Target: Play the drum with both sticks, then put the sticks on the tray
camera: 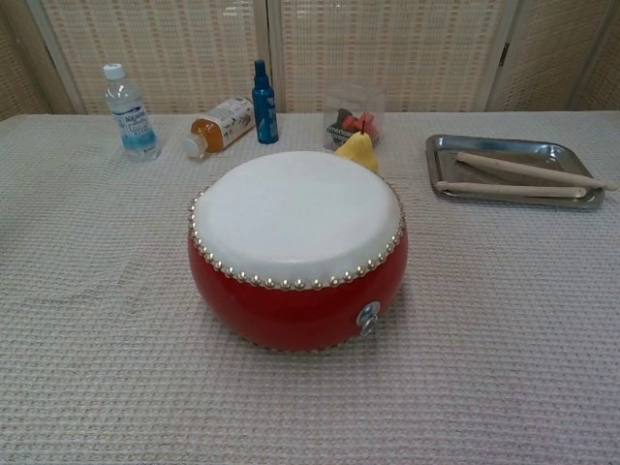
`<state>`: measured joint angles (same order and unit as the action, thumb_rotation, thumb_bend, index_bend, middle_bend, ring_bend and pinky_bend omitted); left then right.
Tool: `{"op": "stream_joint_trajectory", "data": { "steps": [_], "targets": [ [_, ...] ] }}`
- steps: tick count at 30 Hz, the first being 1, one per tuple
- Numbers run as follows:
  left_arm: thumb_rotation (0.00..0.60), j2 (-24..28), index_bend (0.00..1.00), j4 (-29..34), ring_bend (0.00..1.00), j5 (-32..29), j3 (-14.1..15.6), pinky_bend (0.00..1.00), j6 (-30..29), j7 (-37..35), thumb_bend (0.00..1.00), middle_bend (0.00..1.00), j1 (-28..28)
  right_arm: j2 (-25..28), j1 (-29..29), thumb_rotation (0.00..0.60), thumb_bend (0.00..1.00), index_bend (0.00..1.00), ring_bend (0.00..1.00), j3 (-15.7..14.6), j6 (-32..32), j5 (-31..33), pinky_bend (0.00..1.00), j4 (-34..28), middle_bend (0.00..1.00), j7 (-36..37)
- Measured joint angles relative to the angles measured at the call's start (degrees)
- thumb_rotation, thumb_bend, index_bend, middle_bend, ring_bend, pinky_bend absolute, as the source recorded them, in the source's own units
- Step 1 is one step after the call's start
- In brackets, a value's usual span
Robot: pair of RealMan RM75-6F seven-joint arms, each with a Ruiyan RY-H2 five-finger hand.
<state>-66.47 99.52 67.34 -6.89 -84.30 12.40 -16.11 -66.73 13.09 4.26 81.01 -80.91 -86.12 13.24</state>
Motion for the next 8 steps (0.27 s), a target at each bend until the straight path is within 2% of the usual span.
{"op": "stream_joint_trajectory", "data": {
  "steps": [8],
  "targets": [
    [0.600, -1.01, 0.00, 1.73, 0.00, 5.13, 2.60, 0.16, -3.86, 0.14, 0.21, 0.00, 3.59, 1.16, -4.12, 0.600, 0.21, 0.01, 0.00, -1.92, 2.75, -0.40, 0.11, -5.97, 0.10, -3.59]
  ]
}}
